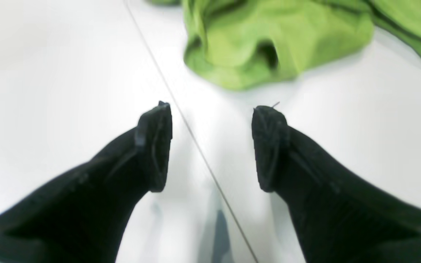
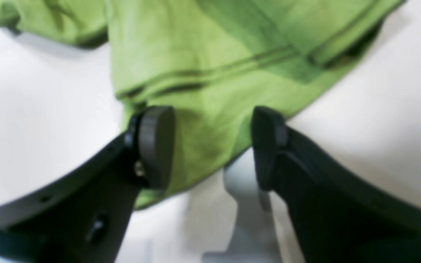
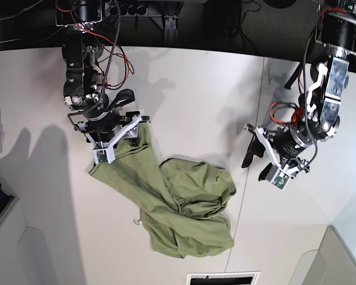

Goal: Layout the t-shirt on the table in an organized manner, then fold the t-shirt properly
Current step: 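Reach both grippers to the green t-shirt and grasp two edges, then lift the shirt with both grippers and stretch it apart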

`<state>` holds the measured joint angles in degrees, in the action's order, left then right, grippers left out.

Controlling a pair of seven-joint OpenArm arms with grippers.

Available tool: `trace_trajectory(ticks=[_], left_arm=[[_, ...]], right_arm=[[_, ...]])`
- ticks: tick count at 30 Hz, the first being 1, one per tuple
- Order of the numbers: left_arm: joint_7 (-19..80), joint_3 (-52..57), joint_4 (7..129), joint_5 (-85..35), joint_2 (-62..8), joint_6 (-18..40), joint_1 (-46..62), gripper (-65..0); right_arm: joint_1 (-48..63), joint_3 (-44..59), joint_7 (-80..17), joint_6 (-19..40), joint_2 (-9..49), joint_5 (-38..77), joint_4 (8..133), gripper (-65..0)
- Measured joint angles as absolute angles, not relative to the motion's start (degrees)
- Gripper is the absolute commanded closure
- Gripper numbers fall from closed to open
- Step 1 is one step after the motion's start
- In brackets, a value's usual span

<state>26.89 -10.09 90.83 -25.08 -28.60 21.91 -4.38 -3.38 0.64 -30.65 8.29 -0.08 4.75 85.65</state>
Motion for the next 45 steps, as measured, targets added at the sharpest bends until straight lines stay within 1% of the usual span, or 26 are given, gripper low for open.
trace_trajectory(ticks=[6, 11, 17, 18, 19, 20, 22, 23, 24, 26, 28, 30, 32, 38, 42, 45], left_arm=[[23.97, -15.27, 75.96, -21.3, -23.03, 22.13, -15.11, -38.1], [22.57, -15.66, 62.52, -20.67, -18.72, 21.78, -22.74, -38.1], [21.32, -15.57, 55.29, -20.67, -15.18, 21.47, -26.52, -37.8], [21.32, -15.57, 54.33, -20.53, -14.63, 21.5, -26.57, -35.6], [20.99, -15.57, 53.34, -20.03, -14.11, 21.52, -26.52, -29.8], [20.27, -15.57, 52.36, -19.2, -13.78, 21.52, -26.46, -20.7], [19.03, -15.55, 51.44, -17.67, -13.67, 21.47, -26.39, -2.1], [19.03, -15.55, 51.44, -17.04, -13.91, 21.26, -26.55, 0.0], [19.55, -15.57, 51.44, -16.95, -14.15, 20.84, -26.74, 0.0], [21.28, -15.59, 51.64, -18.31, -14.92, 18.87, -27.05, 0.0], [25.06, -15.7, 52.88, -20.12, -16.69, 18.15, -27.2, 0.0], [28.16, -15.68, 54.74, -22.11, -19.51, 17.78, -26.89, 0.0], [29.28, -15.64, 58.04, -23.92, -22.79, 17.26, -25.52, 0.0], [32.29, -15.86, 72.18, -28.8, -31.27, 22.28, -18.85, 0.0], [35.31, -15.9, 81.8, -33.1, -36.49, 27.0, -13.93, 0.0], [36.95, -16.03, 88.62, -36.25, -39.16, 27.51, -10.44, 0.0]], right_arm=[[-3.42, 0.67, -30.22, 8.21, -0.32, 2.94, 85.08, -33.5], [-2.72, 0.69, -29.56, 8.19, -0.32, 2.5, 85.19, -33.5], [-2.68, 0.69, -29.61, 8.19, -0.32, 2.48, 85.23, -33.3], [-2.68, 0.69, -29.63, 8.19, -0.32, 2.5, 85.23, -32.1], [-2.7, 0.69, -29.61, 8.19, -0.32, 2.5, 85.23, -29.3], [-2.7, 0.69, -29.61, 8.16, -0.32, 2.48, 85.23, -24.5], [-2.72, 0.71, -29.74, 8.01, -0.3, 2.07, 85.19, -10.6], [-2.7, 0.75, -29.65, 7.94, -0.3, 1.65, 85.17, -3.0], [-2.72, 0.73, -29.8, 7.92, -0.3, 0.56, 85.17, 0.0], [-2.72, 0.71, -29.63, 7.94, -0.14, -1.65, 85.17, 0.0], [-2.74, 0.67, -29.58, 7.94, 0.03, -4.32, 85.19, 0.0], [-2.74, 0.67, -29.43, 7.94, 0.86, -5.48, 85.25, 0.0], [-2.83, 0.69, -29.45, 7.97, 2.22, -5.72, 85.3, 0.0], [-2.83, 2.5, -29.65, 7.94, 7.92, -5.72, 85.45, 0.0], [-2.63, 6.22, -30.55, 7.97, 11.64, -5.63, 85.32, 0.0], [-2.44, 9.8, -31.33, 7.97, 13.58, -5.58, 85.17, 0.0]])
